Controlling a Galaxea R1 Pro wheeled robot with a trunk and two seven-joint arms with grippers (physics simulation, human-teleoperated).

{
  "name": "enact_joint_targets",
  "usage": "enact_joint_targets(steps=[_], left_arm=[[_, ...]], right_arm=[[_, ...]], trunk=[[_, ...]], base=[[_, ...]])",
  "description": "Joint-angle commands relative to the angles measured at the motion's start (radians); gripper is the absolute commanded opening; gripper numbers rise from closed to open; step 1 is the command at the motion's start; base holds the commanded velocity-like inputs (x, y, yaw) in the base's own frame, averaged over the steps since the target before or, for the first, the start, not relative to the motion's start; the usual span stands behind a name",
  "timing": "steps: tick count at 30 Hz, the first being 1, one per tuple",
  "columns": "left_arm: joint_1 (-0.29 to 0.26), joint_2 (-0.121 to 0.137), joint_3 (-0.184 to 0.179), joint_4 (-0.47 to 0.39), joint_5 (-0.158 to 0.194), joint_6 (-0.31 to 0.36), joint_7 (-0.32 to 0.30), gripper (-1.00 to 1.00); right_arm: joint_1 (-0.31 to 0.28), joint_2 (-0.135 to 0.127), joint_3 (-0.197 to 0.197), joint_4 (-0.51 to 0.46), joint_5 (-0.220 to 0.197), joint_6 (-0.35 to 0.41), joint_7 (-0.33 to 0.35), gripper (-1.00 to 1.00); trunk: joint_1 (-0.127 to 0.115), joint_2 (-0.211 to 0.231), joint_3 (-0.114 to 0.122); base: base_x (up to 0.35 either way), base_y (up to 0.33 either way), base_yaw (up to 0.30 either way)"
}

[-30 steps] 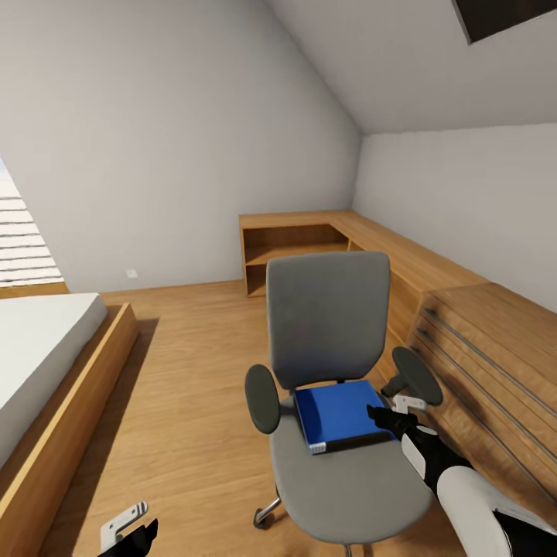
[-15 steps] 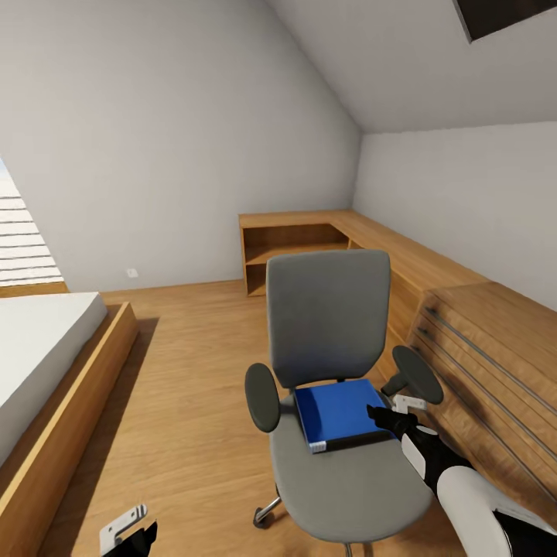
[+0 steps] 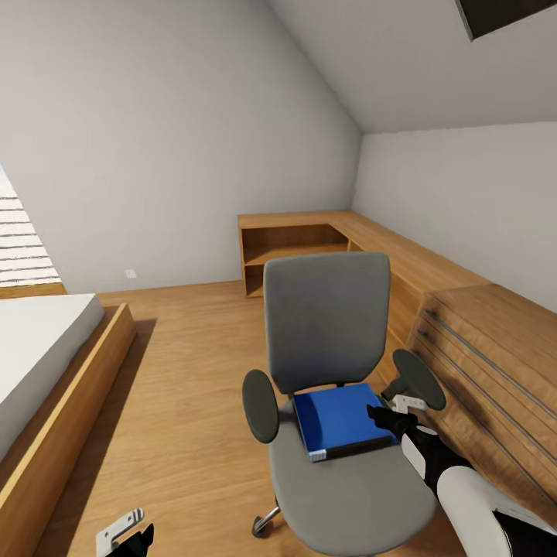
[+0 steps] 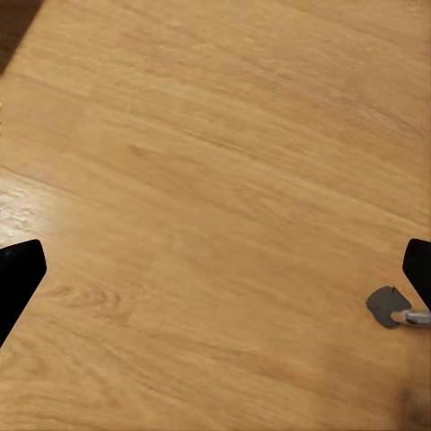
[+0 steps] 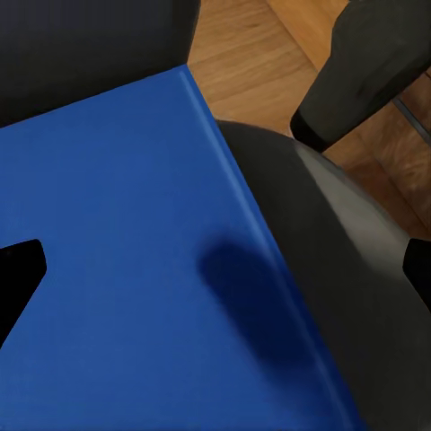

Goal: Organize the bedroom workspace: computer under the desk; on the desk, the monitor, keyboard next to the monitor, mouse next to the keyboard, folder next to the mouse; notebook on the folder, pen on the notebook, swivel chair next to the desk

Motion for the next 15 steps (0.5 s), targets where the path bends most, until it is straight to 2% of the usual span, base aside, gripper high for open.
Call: enact_joint_targets(steps=[1, 15], left_arm=[[0.0, 0.0, -0.002, -0.001, 0.011, -0.001, 0.003, 1.0], [0.0, 0.0, -0.003, 0.0, 0.009, -0.002, 0.004, 1.0]], right_arm=[[-0.001, 0.0, -0.008, 0.0, 0.01, -0.001, 0.006, 1.0], [-0.001, 0.0, -0.008, 0.002, 0.01, -0.001, 0.007, 1.0]], trunk=[[0.0, 0.0, -0.001], [0.0, 0.0, -0.001]], base=[[0.008, -0.003, 0.0], [0.031, -0.023, 0.0]])
